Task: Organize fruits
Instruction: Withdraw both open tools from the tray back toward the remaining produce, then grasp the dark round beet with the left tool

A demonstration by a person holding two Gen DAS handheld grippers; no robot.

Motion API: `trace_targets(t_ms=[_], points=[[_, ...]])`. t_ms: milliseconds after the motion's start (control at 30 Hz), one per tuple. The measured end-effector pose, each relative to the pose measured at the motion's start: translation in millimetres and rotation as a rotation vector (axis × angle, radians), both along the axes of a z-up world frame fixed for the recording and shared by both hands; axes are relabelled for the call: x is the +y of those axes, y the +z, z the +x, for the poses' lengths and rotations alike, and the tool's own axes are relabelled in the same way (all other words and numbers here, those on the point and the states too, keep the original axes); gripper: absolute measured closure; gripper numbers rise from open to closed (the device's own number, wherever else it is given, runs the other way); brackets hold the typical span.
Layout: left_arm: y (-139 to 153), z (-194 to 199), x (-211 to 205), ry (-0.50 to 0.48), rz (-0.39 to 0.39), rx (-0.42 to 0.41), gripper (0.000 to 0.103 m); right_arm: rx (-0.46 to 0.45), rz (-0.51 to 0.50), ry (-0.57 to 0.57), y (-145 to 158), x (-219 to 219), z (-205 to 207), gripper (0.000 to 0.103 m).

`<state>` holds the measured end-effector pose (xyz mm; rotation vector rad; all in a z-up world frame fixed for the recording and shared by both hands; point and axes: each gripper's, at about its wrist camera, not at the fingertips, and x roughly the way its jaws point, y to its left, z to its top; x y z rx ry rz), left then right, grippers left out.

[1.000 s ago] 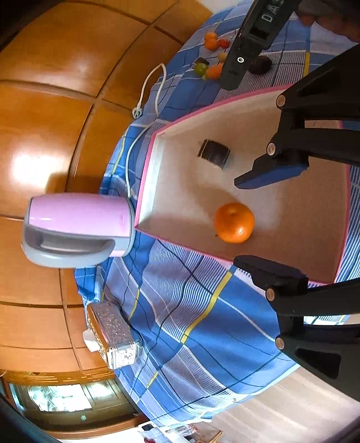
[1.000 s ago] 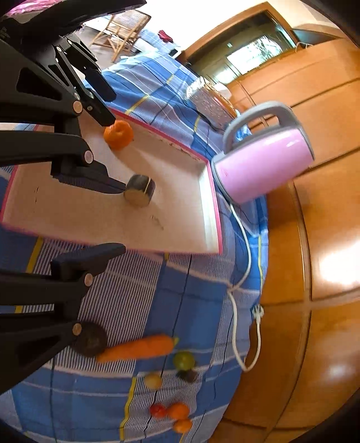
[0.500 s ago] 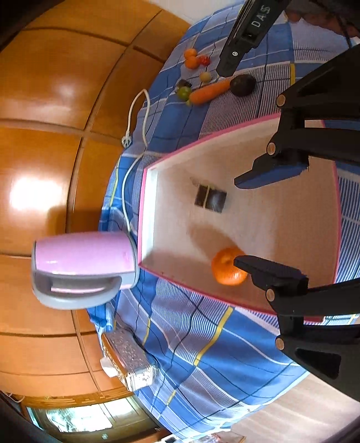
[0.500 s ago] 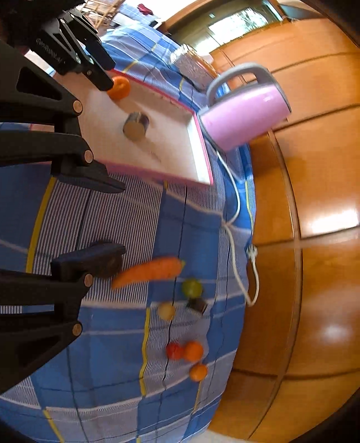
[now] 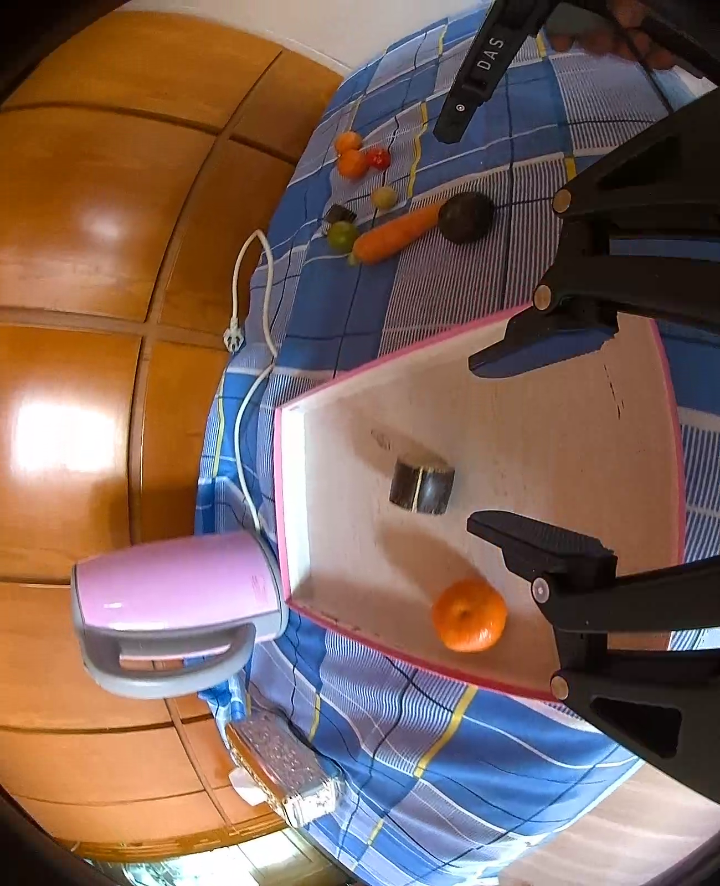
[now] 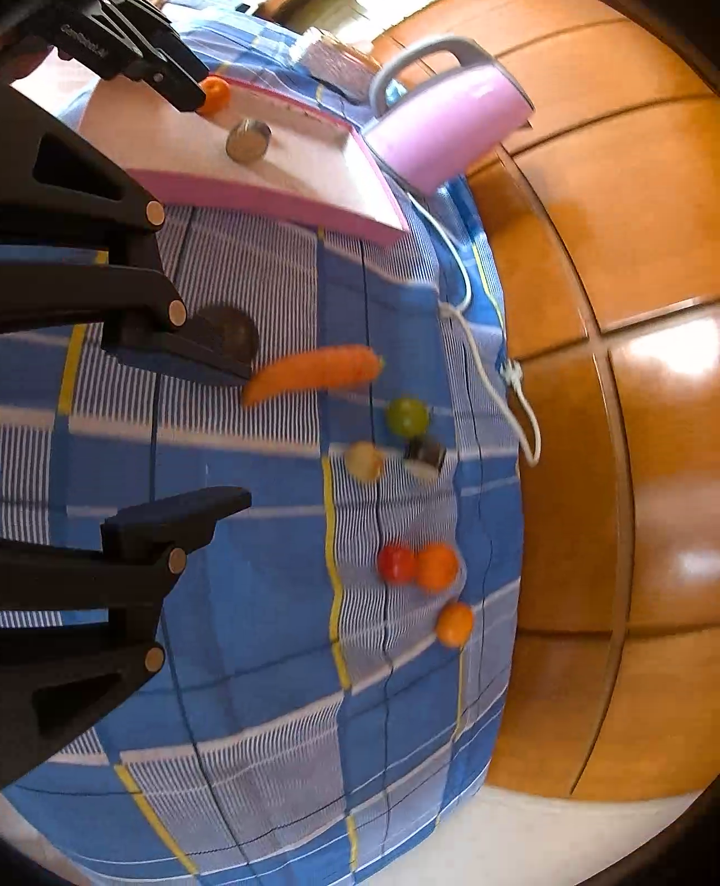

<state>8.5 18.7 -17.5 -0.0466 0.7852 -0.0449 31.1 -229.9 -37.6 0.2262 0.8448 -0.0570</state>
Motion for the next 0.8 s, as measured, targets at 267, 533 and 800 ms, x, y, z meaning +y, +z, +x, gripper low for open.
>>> trace_targets(t_ms=[267, 533, 800], points=[[4.0, 5.0, -21.9, -0.081, -0.026, 0.002, 0.052, 0.018, 0.004, -0.056, -6.6, -21.2, -3.1, 0.065], [3.0, 13.0, -72.8, -0.253, -0.046, 0.017, 0.059, 0.023, 0.005, -0.076, -9.7, -31.4, -6.9, 0.065], [-16.7, 30.5, -115.6, -0.333, -0.047, 0.091, 0.061, 0.034, 0.018, -0.103, -14.3, -46.0, -8.0, 0.065]])
